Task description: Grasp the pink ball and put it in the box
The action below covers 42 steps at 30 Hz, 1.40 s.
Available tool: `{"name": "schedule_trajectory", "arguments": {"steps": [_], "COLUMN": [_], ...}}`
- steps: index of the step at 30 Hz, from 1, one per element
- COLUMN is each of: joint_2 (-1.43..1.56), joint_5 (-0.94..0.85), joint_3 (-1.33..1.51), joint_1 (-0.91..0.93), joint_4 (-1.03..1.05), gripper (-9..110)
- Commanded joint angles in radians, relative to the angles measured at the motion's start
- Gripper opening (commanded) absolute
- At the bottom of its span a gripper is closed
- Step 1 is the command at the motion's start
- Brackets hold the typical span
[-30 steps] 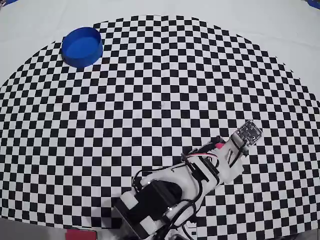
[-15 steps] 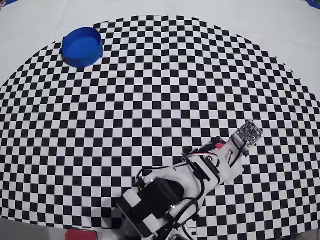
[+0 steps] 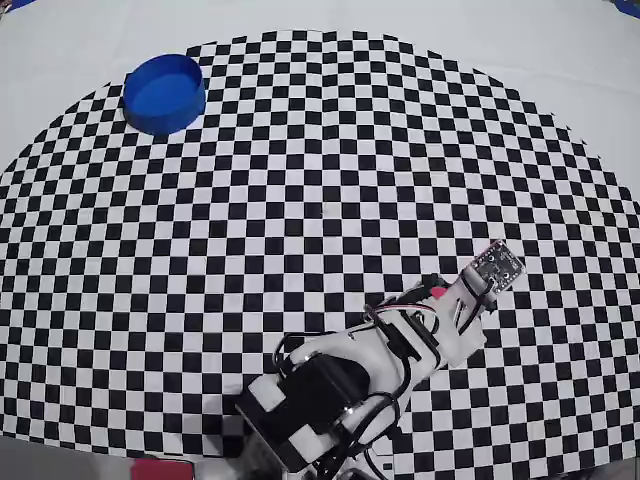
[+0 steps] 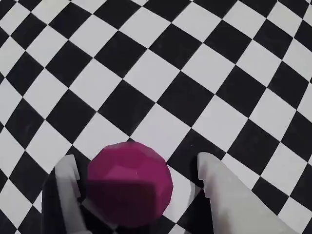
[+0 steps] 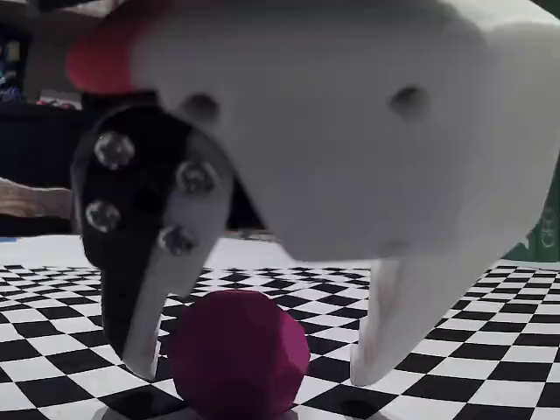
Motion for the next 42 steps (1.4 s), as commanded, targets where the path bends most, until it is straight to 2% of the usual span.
{"name": "schedule_trajectory", "arguments": {"steps": [1, 23, 25, 27, 29, 42], "joint_2": [-0.005, -0.006, -0.006, -0.006, -0.006, 0.044], "joint_5": [-0.005, -0.003, -0.005, -0.005, -0.005, -0.005], "joint_3": [-0.029, -0.028, -0.026, -0.026, -0.026, -0.029], "joint_1": [-0.009, -0.025, -0.025, -0.025, -0.025, -0.018], "joint_4": [-0.018, -0.020, -0.020, -0.020, -0.020, -0.020], "gripper": [28, 28, 21, 7, 1, 0]}}
